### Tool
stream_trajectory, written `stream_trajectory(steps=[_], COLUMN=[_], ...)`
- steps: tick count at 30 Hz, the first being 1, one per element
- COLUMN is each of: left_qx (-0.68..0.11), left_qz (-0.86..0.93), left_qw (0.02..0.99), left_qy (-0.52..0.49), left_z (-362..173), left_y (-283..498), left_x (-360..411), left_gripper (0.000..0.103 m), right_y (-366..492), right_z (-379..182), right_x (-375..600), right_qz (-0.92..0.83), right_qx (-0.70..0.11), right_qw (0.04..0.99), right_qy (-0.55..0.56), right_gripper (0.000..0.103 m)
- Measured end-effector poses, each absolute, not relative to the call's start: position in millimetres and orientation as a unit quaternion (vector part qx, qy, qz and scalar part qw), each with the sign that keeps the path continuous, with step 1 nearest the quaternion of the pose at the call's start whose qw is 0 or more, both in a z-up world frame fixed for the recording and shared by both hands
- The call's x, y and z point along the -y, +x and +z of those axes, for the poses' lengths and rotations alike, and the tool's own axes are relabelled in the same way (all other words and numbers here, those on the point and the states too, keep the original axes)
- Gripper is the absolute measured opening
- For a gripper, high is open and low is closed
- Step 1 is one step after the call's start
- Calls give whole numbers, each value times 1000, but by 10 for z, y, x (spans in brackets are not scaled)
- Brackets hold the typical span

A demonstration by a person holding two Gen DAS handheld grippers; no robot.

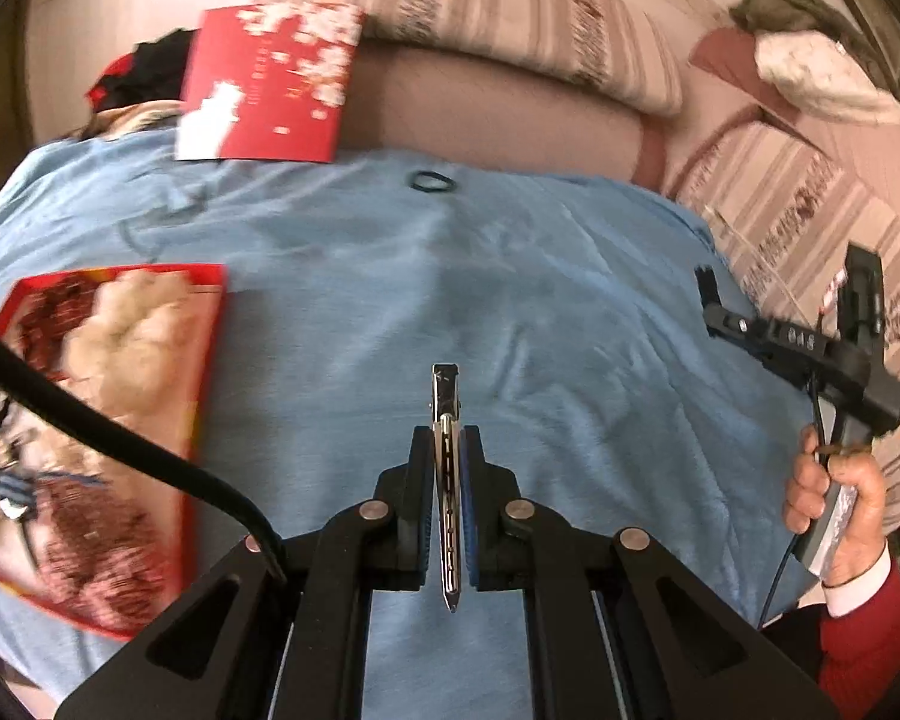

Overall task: Organize jewelry
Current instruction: 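Carry the silver hair clip and black hair tie over the red box with both tools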

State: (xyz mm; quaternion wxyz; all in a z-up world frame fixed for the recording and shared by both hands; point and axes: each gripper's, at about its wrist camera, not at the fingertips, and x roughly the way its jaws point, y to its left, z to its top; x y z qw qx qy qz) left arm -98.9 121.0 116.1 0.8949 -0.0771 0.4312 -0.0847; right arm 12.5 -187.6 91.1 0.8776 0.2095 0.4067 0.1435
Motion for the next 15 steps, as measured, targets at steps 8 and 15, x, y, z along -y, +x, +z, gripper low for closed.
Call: stream_trajectory(steps=[8, 15], left_qx=[-416, -407], left_qz=[-17, 63], left_qw=[901, 900], left_qy=[-120, -143], left_z=[1211, 1199], left_y=[-1150, -1281], left_x=[-2069, -2902], left_gripper=[8, 8], right_y=[-91, -321], right_z=[843, 816], right_x=[1366, 662], right_qz=[162, 206], right_qx=[-426, -439], right_qw=[874, 866], right_qy=[169, 119], right_gripper=[12, 12])
